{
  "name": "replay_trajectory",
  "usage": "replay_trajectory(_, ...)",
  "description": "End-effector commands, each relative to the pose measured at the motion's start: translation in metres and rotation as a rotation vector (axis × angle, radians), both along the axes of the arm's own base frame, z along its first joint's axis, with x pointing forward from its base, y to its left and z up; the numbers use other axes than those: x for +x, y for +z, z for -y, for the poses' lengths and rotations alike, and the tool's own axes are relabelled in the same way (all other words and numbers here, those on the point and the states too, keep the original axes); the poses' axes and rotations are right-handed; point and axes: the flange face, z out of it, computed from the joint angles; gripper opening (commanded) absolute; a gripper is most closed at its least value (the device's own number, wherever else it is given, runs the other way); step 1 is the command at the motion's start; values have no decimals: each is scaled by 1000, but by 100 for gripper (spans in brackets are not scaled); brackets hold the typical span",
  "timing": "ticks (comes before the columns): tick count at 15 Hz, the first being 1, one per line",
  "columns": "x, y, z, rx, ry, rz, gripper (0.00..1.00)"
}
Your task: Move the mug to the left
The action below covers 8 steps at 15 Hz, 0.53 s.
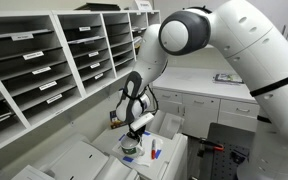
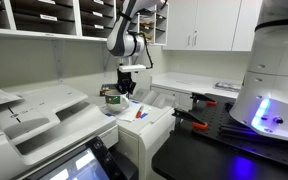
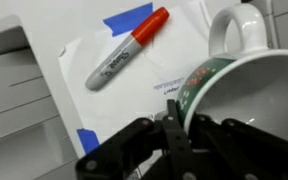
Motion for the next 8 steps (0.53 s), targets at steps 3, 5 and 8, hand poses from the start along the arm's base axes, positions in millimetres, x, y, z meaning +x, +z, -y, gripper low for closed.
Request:
replay_trajectory(3,-24,4,-12,-6,132,18,3)
replay_trajectory(5,-25,-4,-19,-18,138,30,3)
replay_trajectory(8,-25,-13,-27,-37,154,46,3)
